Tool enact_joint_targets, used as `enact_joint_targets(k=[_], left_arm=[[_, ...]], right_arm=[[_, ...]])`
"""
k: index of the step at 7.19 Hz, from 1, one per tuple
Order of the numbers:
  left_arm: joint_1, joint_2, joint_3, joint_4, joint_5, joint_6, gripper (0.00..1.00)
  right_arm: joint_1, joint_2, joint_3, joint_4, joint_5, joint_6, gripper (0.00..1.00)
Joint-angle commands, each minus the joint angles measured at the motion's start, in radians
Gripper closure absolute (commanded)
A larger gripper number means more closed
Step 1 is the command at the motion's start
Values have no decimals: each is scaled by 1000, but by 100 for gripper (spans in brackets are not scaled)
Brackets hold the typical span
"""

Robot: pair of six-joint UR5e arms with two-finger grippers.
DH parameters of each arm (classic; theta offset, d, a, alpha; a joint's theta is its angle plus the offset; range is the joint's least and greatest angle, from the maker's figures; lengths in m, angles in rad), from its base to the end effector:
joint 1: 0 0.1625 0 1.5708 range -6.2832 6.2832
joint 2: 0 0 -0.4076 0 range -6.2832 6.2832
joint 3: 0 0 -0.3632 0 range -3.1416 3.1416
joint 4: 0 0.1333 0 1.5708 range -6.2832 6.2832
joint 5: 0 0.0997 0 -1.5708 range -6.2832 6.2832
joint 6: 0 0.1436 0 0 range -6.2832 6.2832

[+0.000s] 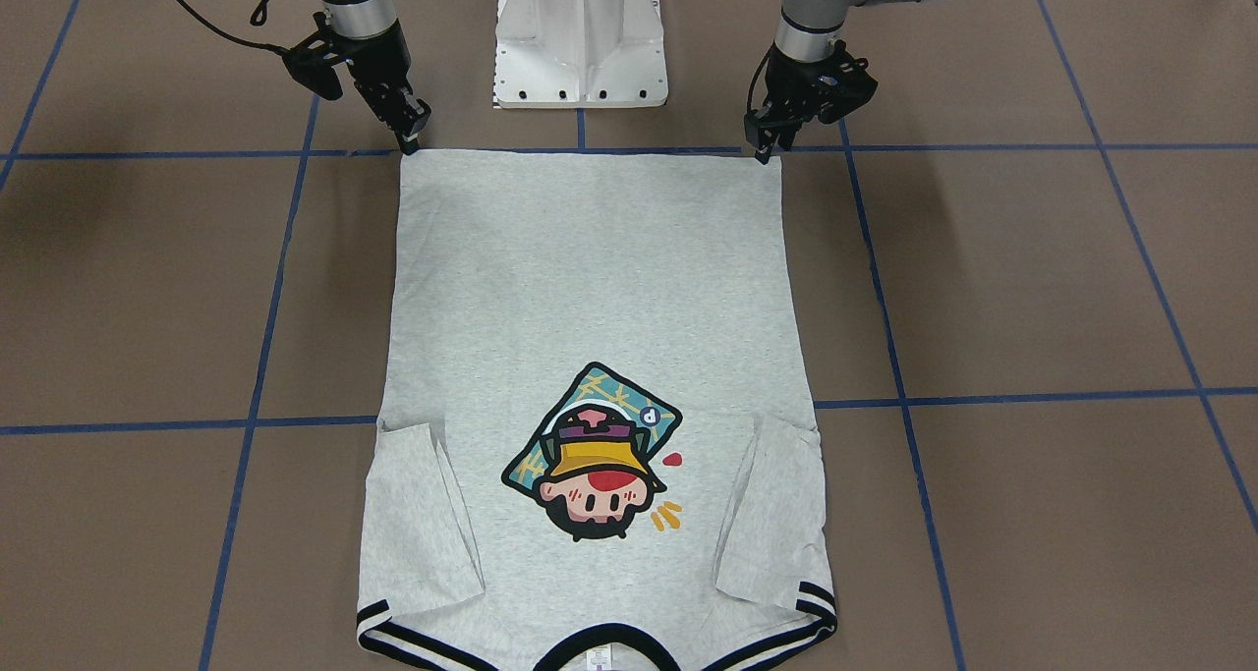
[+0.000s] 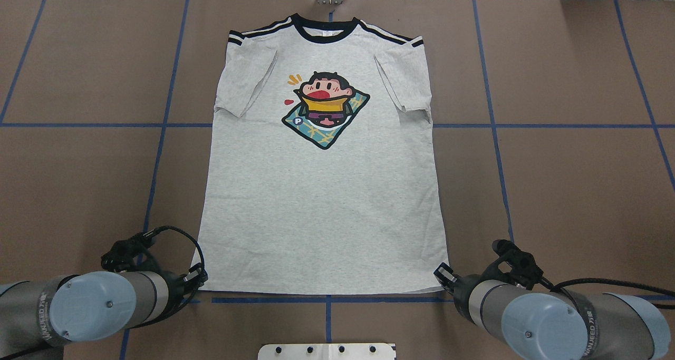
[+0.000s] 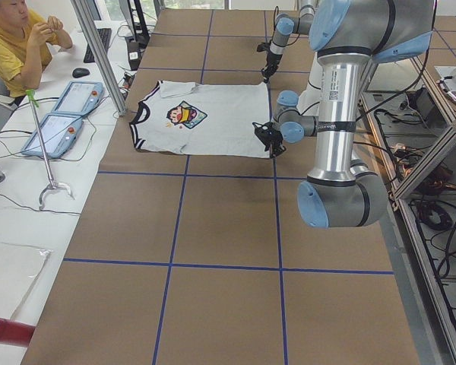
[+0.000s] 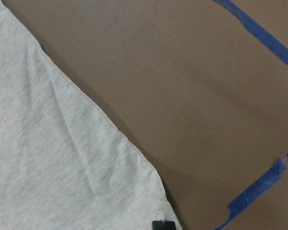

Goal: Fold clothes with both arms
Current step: 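Grasp both bottom hem corners with the left and right grippers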

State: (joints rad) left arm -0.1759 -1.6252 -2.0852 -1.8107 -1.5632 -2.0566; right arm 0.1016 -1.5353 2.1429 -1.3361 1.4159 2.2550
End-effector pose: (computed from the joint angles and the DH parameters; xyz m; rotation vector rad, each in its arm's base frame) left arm 0.4696 -0.2200 0.4009 -0.1198 0.8144 -0.6278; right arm -0.4666 -0.2038 0.3826 -0.1049 -0.8718 0.8016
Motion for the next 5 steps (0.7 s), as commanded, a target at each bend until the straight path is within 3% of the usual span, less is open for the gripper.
enact_joint_targets(k=[1,4,5], left_arm=[[1,1,7,1,-1,1,48],[4,-14,25,-1,0,-1,52],[4,-13,24,-1,-1,-1,62]], right_arm=[[1,0,-1,0,0,0,100],[3,0,3,0,0,0,100],[4,0,5,0,0,0,100]])
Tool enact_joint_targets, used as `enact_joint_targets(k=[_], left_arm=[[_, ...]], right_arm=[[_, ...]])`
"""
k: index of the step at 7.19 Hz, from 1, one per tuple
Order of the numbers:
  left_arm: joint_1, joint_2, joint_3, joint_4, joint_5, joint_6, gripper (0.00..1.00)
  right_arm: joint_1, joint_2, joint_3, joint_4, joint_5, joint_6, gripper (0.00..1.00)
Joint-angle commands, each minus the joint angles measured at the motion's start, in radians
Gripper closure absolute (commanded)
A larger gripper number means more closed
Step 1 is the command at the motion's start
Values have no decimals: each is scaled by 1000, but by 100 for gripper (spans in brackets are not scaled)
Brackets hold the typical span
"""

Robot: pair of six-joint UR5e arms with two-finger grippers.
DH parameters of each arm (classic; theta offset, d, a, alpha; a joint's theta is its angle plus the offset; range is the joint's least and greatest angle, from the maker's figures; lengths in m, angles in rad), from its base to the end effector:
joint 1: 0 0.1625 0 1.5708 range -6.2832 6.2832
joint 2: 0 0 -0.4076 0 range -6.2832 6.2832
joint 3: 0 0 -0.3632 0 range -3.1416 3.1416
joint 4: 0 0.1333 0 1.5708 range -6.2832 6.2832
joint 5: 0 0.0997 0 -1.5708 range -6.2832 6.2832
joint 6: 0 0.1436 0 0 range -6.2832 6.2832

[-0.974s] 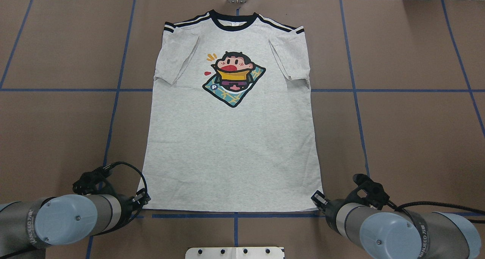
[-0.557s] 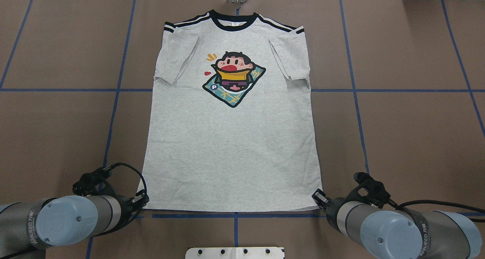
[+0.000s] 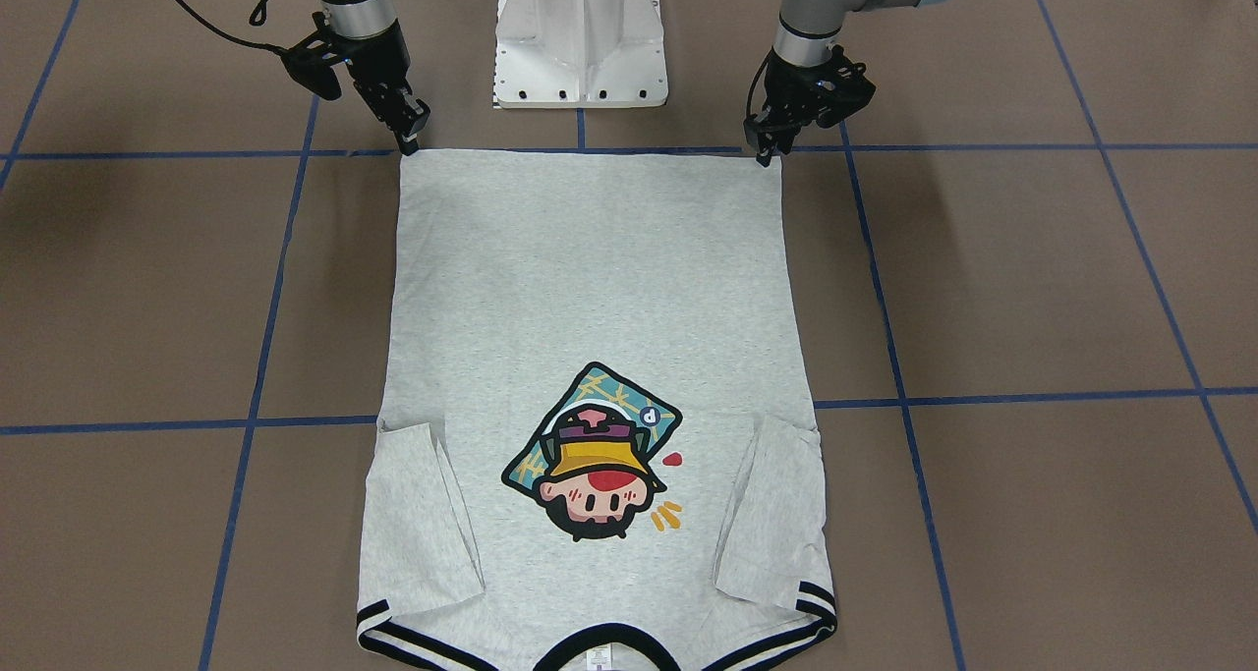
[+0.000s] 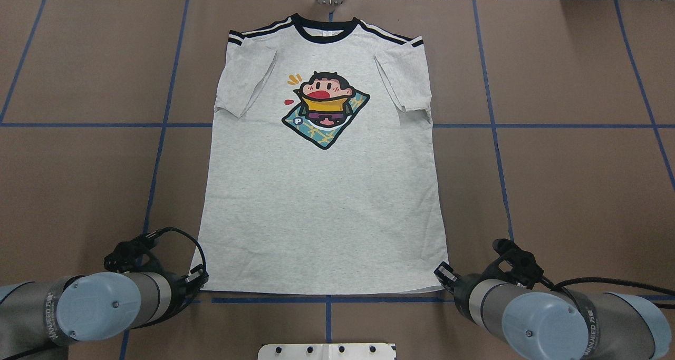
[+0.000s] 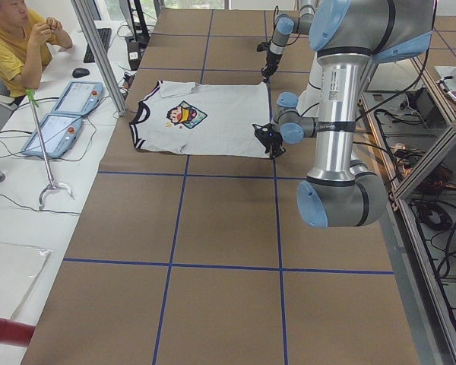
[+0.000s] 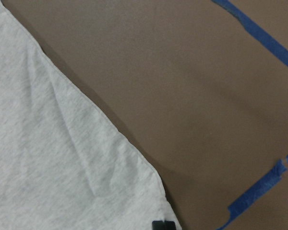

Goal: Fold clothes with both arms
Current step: 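Grasp both bottom hem corners with the left and right grippers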

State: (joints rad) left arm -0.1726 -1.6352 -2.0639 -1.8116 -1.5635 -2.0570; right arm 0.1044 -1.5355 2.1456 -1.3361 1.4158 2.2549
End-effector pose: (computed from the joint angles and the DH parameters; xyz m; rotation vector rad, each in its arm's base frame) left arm 0.4763 -0.2194 0.4059 -0.1199 0.8035 -0.6258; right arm -0.4655 -0.2051 0.3814 -0.1044 -0.8746 0.8040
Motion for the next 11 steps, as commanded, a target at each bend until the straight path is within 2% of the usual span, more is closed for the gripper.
enact_joint_targets(k=[1,3,6,7,9,11], left_arm=[[-1,-2,-1,0,-1,0,100],[-7,3,-15,0,-3,9,100],[-8,8,-89,1,-4,11,100],[-2,11,-134,5,-7,11,100],[21,11,-194,9,-24,0,100],[85,9,-286,57,-66,-59,100]], right_arm=[[5,0,2,0,0,-1,100],[5,0,2,0,0,-2,100],[6,-11,20,-2,2,0,100],[3,-43,49,-3,18,0,100],[-69,-171,161,-14,25,2,100],[-167,-206,217,-14,23,33,100]])
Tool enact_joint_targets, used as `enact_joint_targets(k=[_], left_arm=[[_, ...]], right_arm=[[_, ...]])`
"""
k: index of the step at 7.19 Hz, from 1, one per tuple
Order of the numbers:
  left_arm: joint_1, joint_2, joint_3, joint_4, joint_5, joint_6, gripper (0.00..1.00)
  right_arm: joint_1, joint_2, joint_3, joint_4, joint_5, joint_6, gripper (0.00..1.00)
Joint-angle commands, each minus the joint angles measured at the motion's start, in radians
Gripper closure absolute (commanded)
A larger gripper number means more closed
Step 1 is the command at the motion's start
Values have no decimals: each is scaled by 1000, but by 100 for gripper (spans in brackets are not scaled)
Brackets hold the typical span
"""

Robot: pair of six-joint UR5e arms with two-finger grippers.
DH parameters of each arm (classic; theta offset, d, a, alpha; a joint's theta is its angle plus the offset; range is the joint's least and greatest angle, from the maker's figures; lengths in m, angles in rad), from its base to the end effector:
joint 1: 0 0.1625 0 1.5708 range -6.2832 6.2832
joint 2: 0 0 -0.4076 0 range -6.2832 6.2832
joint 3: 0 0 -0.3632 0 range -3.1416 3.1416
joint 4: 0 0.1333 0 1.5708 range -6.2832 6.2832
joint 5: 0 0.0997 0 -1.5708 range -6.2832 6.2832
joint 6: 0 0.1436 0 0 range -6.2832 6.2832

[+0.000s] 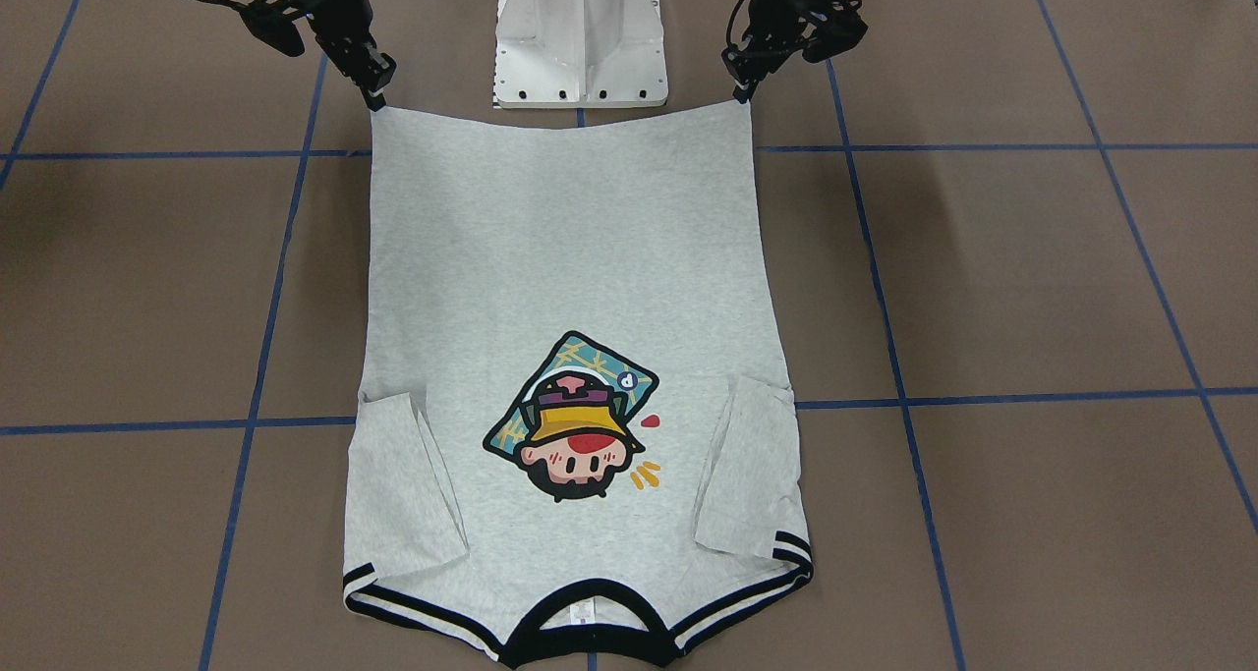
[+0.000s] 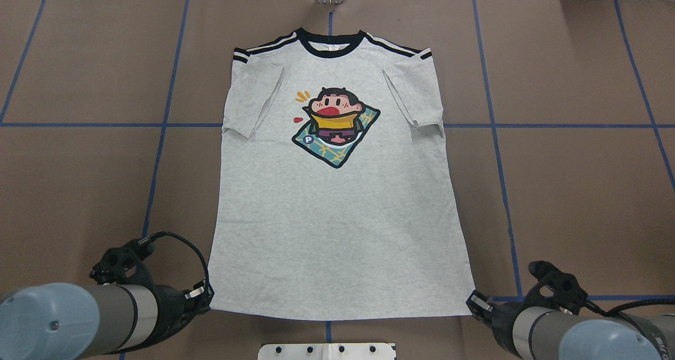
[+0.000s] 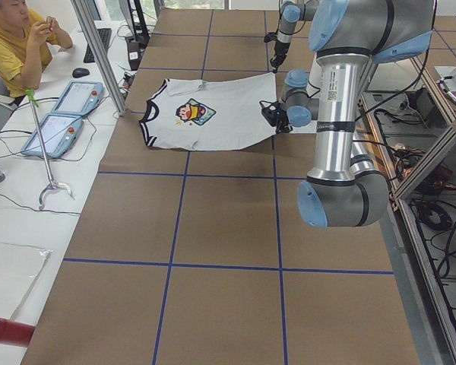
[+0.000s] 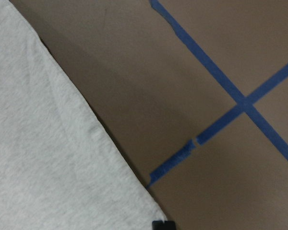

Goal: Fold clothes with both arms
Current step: 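Lift the hem and fold it up onto the collar with both grippers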

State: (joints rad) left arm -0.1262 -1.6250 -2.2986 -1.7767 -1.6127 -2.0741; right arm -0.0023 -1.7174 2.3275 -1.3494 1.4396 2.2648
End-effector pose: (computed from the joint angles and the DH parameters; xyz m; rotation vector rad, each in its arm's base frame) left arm 0.4348 -0.1835 0.3093 -0.2261 0.9769 -0.5561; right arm -0.4109 -0.1511 0.3799 -0.1709 -0.8411 0.7043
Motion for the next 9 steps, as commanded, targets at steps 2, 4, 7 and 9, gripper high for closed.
enact_joint_targets(k=[2,4,7,9], left_arm=[[74,-1,-91,31,-16,-85,100],[66,13,-181,39,-18,-92,100],[-71,21,-188,37,-18,-5,100],[-244,-162,19,39,-19,145,100]], right_arm=[[-88,-69,96,-2,-1,33,100],[-85,-158,203,-4,1,33,100],[97,-119,194,-5,5,22,100],[300,128,45,-119,49,-108,100]])
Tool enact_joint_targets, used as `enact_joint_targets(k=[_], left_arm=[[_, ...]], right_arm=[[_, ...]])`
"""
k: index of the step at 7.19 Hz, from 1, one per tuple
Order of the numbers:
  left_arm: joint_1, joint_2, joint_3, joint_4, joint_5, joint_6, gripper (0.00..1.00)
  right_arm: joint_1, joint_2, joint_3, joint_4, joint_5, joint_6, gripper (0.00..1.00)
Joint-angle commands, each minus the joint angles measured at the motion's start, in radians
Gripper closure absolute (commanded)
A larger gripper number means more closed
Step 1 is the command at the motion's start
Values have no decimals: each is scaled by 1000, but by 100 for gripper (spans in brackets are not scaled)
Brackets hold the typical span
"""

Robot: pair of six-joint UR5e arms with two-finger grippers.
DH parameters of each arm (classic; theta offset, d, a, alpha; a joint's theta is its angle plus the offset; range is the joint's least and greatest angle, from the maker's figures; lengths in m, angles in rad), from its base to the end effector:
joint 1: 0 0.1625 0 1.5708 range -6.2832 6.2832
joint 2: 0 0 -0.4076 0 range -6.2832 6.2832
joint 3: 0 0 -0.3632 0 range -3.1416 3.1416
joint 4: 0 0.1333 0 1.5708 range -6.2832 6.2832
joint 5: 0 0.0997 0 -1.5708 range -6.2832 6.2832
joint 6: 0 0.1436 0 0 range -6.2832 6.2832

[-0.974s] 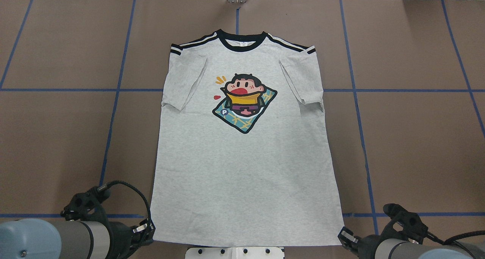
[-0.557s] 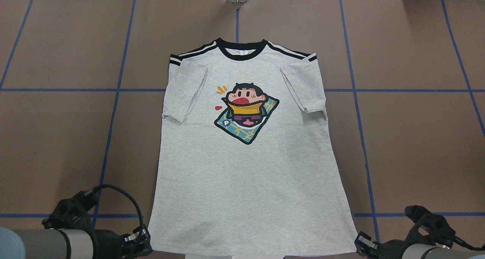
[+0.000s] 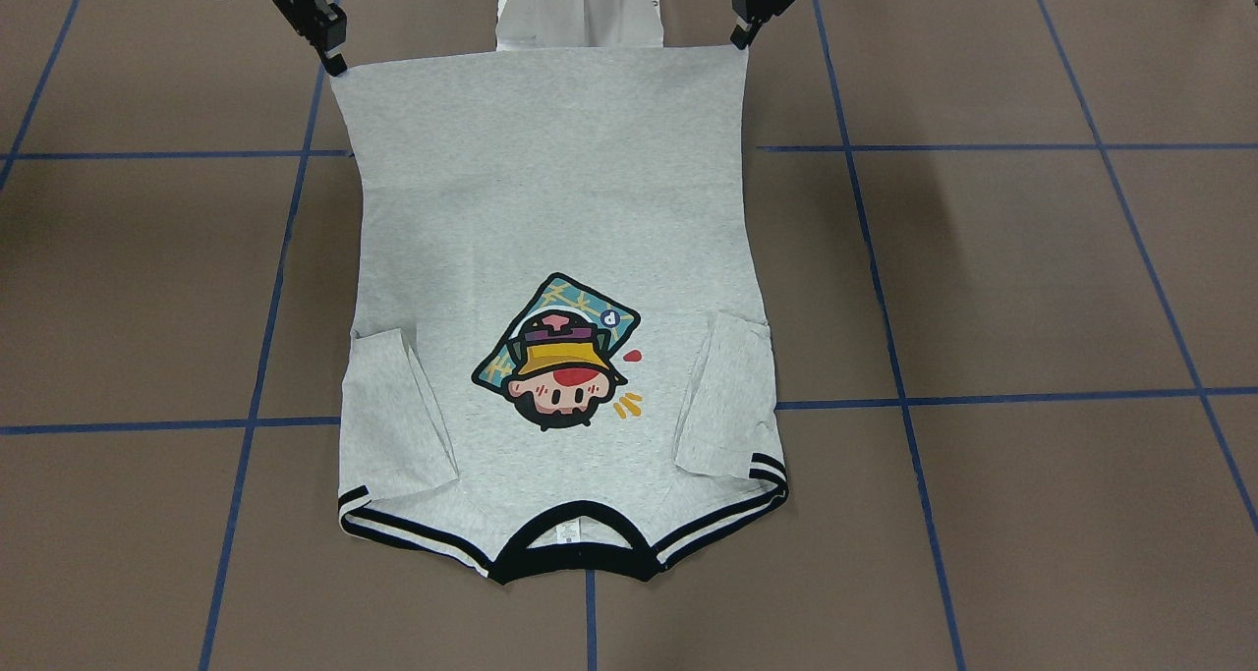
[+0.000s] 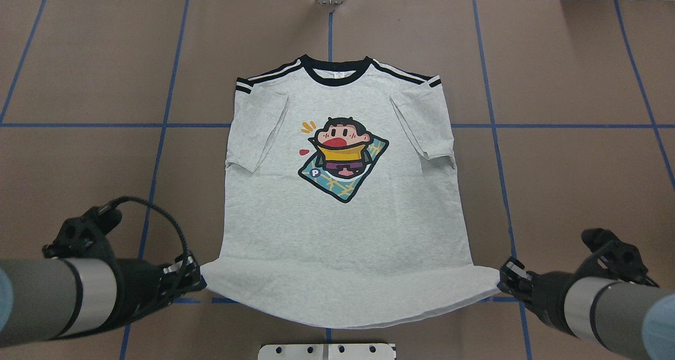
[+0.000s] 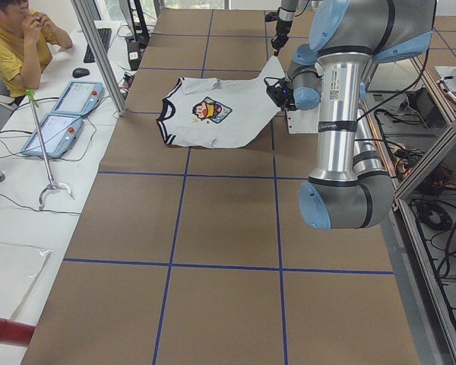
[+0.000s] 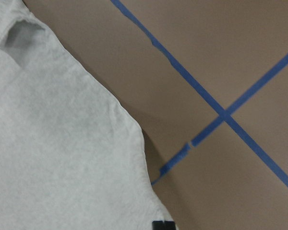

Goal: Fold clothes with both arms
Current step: 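Lift the hem and fold it up onto the collar with both grippers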

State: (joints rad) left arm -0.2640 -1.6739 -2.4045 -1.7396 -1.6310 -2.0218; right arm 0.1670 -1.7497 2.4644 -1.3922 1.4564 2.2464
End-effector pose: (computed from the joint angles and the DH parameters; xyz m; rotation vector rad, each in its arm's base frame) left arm 0.3825 -0.2325 0.2505 -0.1597 1.1147 -0.6062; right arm -0.3453 -0.2100 0.3373 -0.1251 -0.9192 0.8346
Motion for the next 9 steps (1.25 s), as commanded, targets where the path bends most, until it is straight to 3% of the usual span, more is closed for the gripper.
enact_joint_targets(k=[1,3,5,6,8,9], left_arm=[[-182,-154,234,-12,-3,173,100],[-340,-246,406,-41,-15,309,100],[-429,-295,682,-310,-16,388,100],[-445,-353,796,-377,-15,394,100],[-462,-447,927,-408,-13,396,100],[-460,-451,980,-472,-12,397,100]], right_arm=[[252,356,-196,-209,88,-205,100],[389,488,-395,-254,105,-374,100],[526,626,-609,-251,160,-495,100],[555,662,-674,-243,163,-525,100],[578,771,-896,-90,160,-522,100],[591,798,-957,-67,162,-531,100]])
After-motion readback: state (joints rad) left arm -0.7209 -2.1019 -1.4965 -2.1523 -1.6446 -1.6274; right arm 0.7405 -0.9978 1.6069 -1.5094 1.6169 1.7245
